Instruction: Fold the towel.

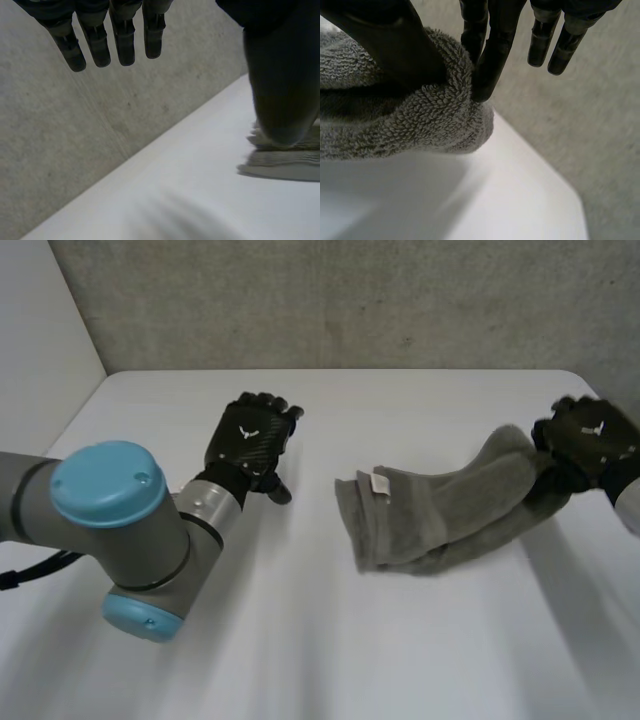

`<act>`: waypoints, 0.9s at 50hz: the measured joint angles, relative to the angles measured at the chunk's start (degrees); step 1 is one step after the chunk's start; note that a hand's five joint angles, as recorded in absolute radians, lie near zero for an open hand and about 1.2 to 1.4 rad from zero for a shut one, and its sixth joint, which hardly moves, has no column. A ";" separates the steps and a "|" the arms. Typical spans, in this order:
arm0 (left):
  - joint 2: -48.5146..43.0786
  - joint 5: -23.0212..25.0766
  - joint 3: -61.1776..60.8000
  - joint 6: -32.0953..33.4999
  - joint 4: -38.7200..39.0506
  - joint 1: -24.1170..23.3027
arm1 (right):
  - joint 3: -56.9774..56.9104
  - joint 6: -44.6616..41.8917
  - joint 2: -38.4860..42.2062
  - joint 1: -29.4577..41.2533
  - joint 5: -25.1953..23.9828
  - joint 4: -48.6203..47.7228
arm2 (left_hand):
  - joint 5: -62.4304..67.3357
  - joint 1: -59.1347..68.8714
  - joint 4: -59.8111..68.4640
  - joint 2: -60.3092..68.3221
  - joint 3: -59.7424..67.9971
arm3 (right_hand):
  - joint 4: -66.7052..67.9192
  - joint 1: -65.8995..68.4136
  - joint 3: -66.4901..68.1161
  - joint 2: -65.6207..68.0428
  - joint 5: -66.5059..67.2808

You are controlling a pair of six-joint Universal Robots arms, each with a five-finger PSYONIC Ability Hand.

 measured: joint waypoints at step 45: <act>2.41 -0.08 -2.11 -0.17 0.10 -0.55 | 1.45 -6.30 6.33 23.99 1.06 -0.31 | -0.01 0.00 0.00 0.00 0.00 | 0.00 -62.15 0.00 -71.26 -61.48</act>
